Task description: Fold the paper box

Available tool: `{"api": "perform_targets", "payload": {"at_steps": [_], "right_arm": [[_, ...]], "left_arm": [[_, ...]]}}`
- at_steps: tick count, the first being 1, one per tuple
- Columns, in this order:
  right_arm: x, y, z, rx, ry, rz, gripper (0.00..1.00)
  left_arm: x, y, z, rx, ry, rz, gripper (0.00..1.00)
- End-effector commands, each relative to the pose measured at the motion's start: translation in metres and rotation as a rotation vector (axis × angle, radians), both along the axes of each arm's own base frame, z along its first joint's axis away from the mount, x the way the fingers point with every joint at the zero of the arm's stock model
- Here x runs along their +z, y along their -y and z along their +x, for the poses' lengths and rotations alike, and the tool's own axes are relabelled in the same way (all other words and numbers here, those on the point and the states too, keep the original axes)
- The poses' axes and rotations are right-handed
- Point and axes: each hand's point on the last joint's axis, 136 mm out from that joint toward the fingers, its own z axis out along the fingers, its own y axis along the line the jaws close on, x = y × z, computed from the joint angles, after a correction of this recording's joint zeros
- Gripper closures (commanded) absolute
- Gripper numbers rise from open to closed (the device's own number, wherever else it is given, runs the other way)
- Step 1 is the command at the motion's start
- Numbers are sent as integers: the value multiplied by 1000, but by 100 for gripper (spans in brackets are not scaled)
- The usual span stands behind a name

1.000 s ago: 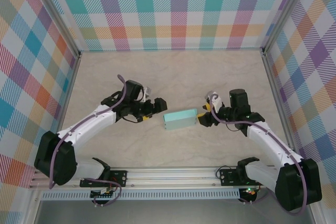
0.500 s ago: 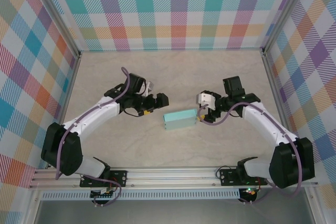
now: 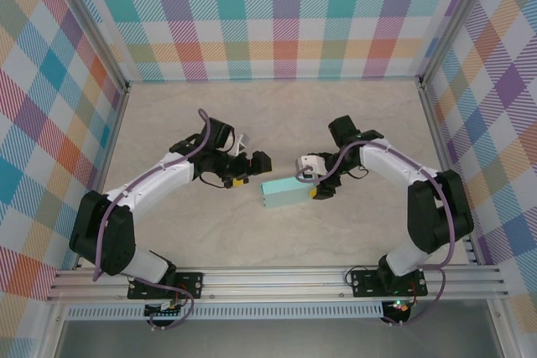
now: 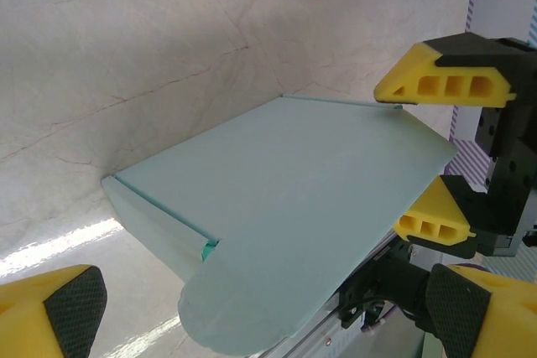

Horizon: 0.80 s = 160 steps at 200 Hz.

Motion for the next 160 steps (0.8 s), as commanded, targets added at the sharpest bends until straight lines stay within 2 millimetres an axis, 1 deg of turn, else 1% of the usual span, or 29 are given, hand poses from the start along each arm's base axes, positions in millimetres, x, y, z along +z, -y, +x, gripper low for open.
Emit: {"api": "perform_targets", "payload": {"at_steps": [1, 28, 47, 56, 82, 92, 102, 115, 141, 160], "right_arm": [[-4, 1, -11, 39, -36, -28, 30], [-5, 1, -11, -5, -60, -33, 44], [-2, -2, -11, -53, -93, -22, 52], [-2, -2, -12, -73, -111, -28, 54], [3, -9, -8, -194, -164, -6, 56], [-2, -8, -6, -238, -151, -44, 56], [-9, -5, -4, -276, -134, -98, 57], [-13, -4, -7, -292, -141, -131, 57], [-12, -7, -9, -304, -140, -105, 57], [-15, -6, -8, -308, -138, -110, 57]], "left_arm": [[-2, -9, -2, 8, -4, 7, 0], [-2, -15, 2, 26, -4, 19, 0], [3, -20, 6, 38, 14, 15, 0], [5, -22, 9, 38, 23, 17, 0], [9, -32, 17, 68, 41, 32, 0], [11, -32, 19, 75, 55, 31, 0], [12, -32, 22, 76, 65, 27, 0], [12, -30, 25, 83, 67, 15, 0], [11, -20, 29, 91, 55, -45, 0], [18, -19, 33, 94, 83, -59, 0]]}}
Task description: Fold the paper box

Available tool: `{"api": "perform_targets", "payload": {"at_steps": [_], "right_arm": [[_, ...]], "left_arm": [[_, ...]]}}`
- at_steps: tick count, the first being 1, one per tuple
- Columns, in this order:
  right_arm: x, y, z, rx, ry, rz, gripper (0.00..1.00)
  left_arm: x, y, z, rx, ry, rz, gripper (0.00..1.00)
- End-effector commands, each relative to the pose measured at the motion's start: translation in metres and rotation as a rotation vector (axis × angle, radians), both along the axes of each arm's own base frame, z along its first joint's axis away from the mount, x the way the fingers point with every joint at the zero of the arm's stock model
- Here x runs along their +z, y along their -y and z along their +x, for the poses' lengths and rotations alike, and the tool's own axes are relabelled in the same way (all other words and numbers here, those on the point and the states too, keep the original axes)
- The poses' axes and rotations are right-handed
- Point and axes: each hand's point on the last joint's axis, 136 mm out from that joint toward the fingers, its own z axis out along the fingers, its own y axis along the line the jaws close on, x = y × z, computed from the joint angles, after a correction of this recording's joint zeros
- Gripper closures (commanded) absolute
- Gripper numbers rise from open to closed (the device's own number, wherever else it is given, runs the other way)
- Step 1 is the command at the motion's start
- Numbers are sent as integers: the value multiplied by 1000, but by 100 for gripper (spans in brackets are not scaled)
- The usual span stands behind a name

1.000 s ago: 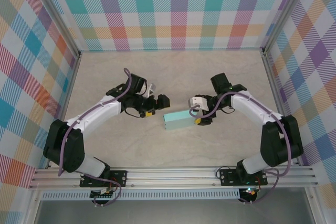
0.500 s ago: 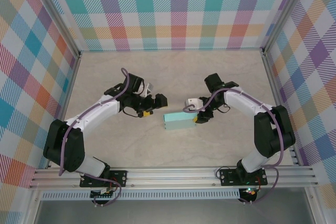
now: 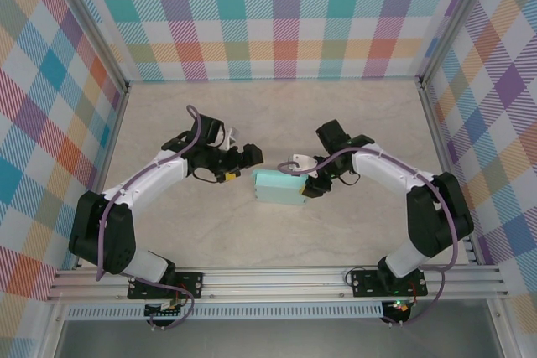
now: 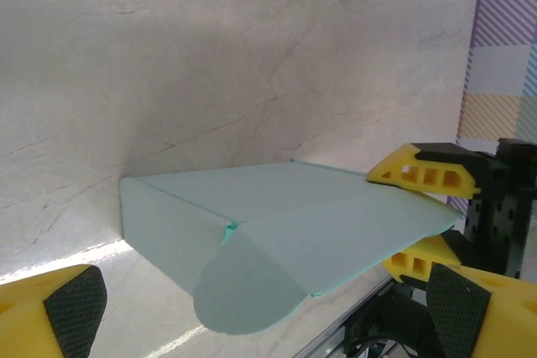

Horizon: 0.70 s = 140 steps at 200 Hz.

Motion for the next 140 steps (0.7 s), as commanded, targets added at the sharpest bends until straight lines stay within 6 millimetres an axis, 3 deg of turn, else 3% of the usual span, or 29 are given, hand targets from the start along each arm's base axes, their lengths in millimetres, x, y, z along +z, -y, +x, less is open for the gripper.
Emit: {"api": "perform_targets", "payload": {"at_steps": [1, 29, 55, 70, 89, 121, 140], "right_arm": [[-10, 7, -4, -51, -34, -37, 57], [-11, 7, -6, -44, -43, -35, 57], [-11, 6, -7, -41, -50, -34, 57], [-10, 6, -7, -43, -46, -31, 57], [-10, 6, -8, -45, -49, -27, 57], [-10, 4, -5, -49, -47, -25, 57], [-9, 4, -4, -52, -46, -25, 57]], "left_arm": [[17, 4, 8, 9, 51, -53, 0], [16, -1, 14, 26, 76, -20, 0], [14, 14, 11, 28, 12, -127, 0], [25, 21, 14, 35, 33, -197, 0], [30, 25, 10, 24, 17, -230, 0], [13, 32, -6, -24, -44, -219, 1], [15, 34, -8, -25, -46, -236, 1]]}}
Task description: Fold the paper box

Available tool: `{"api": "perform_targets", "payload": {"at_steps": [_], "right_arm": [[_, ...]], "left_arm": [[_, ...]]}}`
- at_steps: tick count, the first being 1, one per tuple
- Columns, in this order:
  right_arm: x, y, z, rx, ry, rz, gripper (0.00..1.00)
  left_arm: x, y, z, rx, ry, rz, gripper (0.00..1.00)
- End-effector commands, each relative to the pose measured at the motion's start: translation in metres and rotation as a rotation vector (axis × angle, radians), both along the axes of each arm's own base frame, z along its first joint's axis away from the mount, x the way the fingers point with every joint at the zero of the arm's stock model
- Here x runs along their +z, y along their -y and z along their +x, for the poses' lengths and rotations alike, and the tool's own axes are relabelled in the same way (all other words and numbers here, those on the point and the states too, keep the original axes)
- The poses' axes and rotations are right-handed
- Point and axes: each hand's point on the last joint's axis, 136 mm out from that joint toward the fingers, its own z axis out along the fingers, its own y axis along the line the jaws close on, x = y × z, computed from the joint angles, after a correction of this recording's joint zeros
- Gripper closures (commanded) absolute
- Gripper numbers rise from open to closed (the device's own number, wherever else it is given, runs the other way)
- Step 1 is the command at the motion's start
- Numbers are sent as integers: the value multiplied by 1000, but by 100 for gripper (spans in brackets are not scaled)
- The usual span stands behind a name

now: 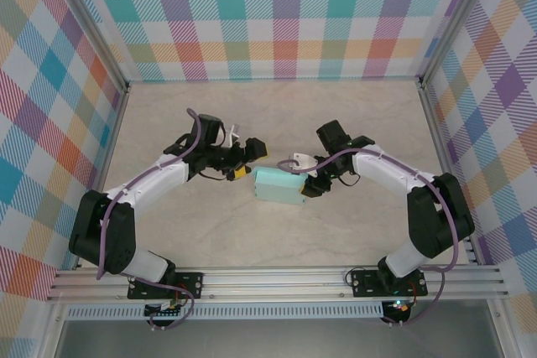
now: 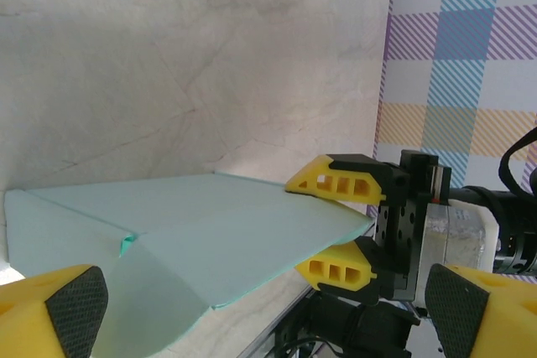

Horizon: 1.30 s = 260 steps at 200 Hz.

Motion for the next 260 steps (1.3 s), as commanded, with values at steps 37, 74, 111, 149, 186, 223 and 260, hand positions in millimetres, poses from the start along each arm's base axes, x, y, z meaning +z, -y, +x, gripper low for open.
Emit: {"api": "perform_targets", "payload": {"at_steps": [37, 74, 111, 149, 186, 223, 260], "right_arm": [[-11, 5, -6, -22, -42, -38, 57], [-14, 6, -7, -22, -48, -47, 59], [-18, 6, -10, -6, -47, -71, 59], [-22, 7, -14, 28, -26, -88, 60], [-28, 8, -17, 88, 37, -123, 62], [-33, 9, -18, 98, 39, -136, 62], [-36, 8, -19, 98, 22, -142, 63]], "left_arm": [[12, 21, -14, -58, -22, -87, 0], [11, 28, -20, -83, -33, -86, 0], [-1, 24, -23, -105, -30, -31, 0], [-15, 10, -27, -142, -3, 96, 0], [-30, 8, -27, -151, -4, 127, 0], [-38, 3, -23, -133, 7, 148, 0], [-34, 3, -17, -102, -12, 89, 0]]}}
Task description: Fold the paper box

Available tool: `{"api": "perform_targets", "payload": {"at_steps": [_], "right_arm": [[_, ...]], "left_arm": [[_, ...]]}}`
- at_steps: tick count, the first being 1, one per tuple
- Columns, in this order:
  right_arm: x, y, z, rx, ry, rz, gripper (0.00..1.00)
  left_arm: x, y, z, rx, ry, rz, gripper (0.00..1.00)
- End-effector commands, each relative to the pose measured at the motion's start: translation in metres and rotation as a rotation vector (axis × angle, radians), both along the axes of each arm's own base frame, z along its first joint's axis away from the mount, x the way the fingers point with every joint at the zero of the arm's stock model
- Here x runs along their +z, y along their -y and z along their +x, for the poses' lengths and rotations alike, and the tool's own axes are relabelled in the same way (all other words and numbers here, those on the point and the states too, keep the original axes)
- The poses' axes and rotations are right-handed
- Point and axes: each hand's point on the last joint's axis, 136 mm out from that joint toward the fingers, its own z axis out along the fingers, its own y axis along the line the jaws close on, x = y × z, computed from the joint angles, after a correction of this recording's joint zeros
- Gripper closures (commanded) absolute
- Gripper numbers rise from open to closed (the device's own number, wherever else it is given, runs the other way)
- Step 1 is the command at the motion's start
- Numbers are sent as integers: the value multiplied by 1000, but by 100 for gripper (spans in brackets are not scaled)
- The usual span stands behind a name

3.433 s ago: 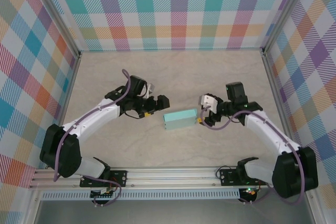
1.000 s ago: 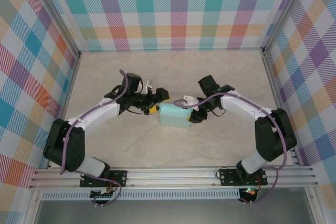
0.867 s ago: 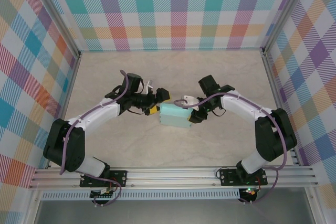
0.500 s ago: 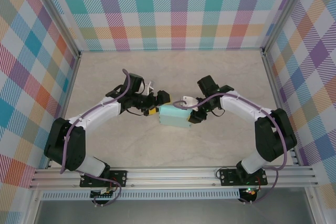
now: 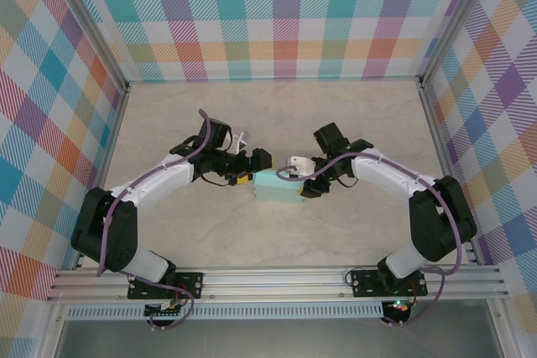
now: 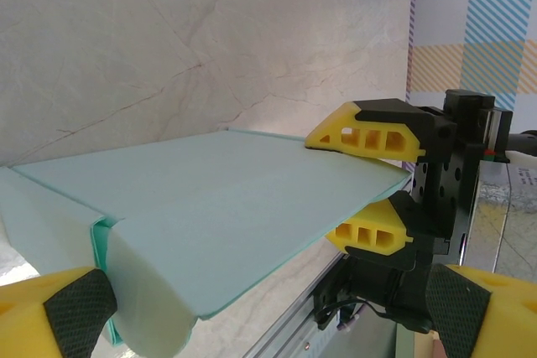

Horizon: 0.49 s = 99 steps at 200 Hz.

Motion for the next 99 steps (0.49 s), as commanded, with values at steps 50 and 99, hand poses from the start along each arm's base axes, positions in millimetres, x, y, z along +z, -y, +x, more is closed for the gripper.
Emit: {"api": "perform_targets", "payload": {"at_steps": [50, 99], "right_arm": [[-37, 13, -15, 40, -66, -125, 64], [-40, 13, -16, 39, -80, -129, 64]], "left_arm": [[8, 5, 6, 31, -33, -78, 0], [17, 4, -1, 14, -33, -78, 0]]}}
